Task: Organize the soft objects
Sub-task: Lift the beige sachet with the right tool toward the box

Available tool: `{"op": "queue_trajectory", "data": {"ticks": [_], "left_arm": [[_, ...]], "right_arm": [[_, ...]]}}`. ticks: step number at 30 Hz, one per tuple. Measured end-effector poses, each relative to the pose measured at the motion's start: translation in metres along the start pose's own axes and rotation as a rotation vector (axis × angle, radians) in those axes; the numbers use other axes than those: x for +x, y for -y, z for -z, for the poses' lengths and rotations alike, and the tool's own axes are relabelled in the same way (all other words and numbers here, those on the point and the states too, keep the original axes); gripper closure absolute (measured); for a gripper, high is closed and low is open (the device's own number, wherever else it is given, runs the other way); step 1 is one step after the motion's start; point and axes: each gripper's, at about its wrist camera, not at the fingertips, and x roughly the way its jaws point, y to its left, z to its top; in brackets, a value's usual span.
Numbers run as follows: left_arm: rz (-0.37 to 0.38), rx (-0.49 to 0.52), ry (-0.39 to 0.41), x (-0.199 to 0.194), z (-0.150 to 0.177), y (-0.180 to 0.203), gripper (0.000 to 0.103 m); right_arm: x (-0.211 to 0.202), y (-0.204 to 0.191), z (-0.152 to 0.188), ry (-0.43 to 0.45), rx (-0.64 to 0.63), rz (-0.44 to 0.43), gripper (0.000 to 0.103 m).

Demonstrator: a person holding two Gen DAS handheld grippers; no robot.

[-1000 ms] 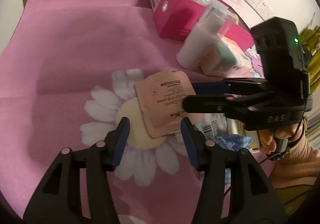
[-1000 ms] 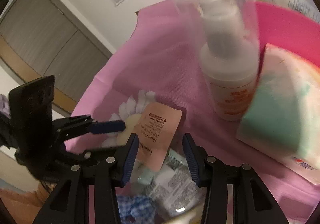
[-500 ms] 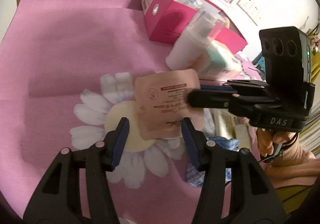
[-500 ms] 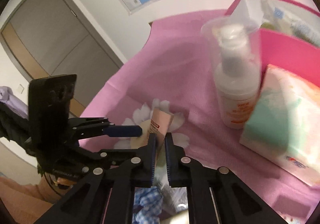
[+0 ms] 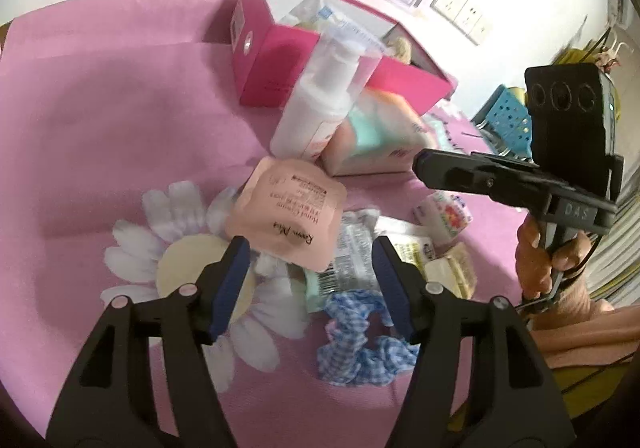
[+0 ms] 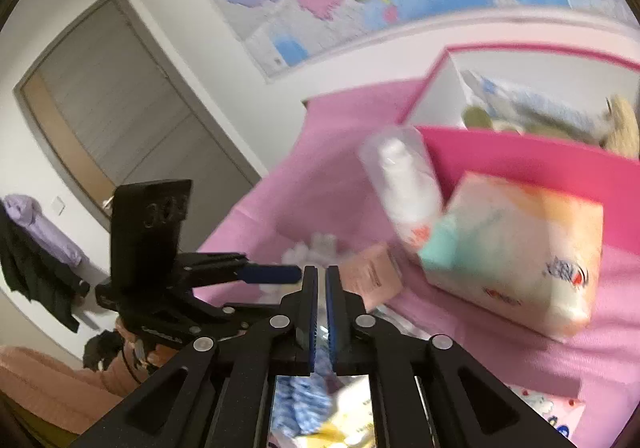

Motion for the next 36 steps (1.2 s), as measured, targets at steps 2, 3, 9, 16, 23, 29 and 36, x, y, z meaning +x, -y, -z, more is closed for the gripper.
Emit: {"op": "queue_trajectory", "data": {"ticks": [2, 3, 9, 16, 23, 29, 36], "left_arm": [[-0.028, -0.007, -0.014, 0.005, 0.0, -0.001, 0.039], [-0.042, -0.013, -0.026, 0.007, 0.002, -0.003, 0.039], [-0.052, -0.024, -0.059, 0.017, 0.003, -0.008, 0.039], [-0.065, -0.004, -0.066, 0.026, -0.002, -0.008, 0.04], [-0.043, -0.043, -0.031, 0.021, 0.0, -0.01, 0.042], [0.022, -0.012, 0.025, 0.005, -0.005, 0.011, 0.047], [-0.032, -0.018, 0.046, -0.011, 0.0, 0.006, 0.047]], "right_arm": [[0.012, 0.012, 0.0, -0.043, 0.047, 0.018, 0.076], [0.014, 0.016, 0.001, -0.049, 0.062, 0.029, 0.072], [0.057, 0.022, -0.009, -0.116, 0.108, 0.069, 0.061], [0.087, 0.013, -0.018, -0.138, 0.086, 0.088, 0.074], [0.072, -0.007, -0.014, -0.082, -0.009, 0.094, 0.085], [0.05, -0.012, -0.003, -0.039, -0.029, 0.054, 0.087], [0.035, -0.001, 0.006, -0.034, -0.004, 0.058, 0.087]]}}
